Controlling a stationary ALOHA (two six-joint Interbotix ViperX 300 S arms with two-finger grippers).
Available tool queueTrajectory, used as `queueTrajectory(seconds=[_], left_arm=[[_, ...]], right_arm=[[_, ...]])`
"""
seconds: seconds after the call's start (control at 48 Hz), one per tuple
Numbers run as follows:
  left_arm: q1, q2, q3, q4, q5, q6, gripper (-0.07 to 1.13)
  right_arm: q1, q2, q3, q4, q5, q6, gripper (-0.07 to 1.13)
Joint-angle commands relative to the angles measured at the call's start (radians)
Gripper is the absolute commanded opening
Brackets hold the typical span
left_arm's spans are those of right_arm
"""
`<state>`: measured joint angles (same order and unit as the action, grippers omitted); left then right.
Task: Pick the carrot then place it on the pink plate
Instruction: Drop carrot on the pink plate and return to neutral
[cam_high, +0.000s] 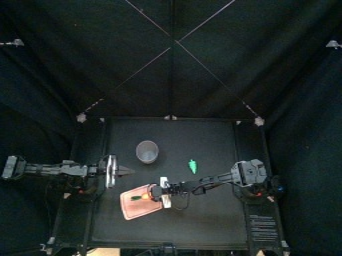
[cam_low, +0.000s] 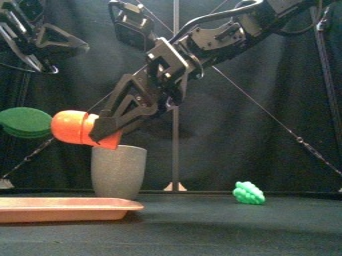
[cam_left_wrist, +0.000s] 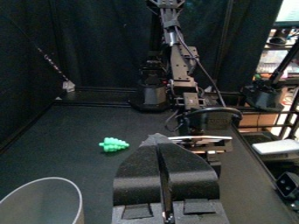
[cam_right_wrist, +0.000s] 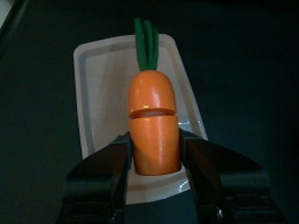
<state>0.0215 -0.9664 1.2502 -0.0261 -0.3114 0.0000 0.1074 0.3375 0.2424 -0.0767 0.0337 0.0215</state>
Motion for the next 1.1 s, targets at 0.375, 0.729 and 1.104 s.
queueTrajectory(seconds=[0.375,0.729,1.104], left_arm=[[0.002,0.002,-0.015,-0.002,-0.009,0.0,-0.03],[0.003,0.002,-0.014,-0.002,-0.008,0.002,-0.03],[0.021,-0.003,-0.015,-0.002,-0.009,0.003,-0.03]], right_arm=[[-0.006,0.002,-0.071,0.014,0.025,0.006,0.95],[-0.12,-0.308,0.129,-0.003,0.014,0.005,0.95],[-0.127,-0.733,0.451,0.012,-0.135,0.009,0.95]])
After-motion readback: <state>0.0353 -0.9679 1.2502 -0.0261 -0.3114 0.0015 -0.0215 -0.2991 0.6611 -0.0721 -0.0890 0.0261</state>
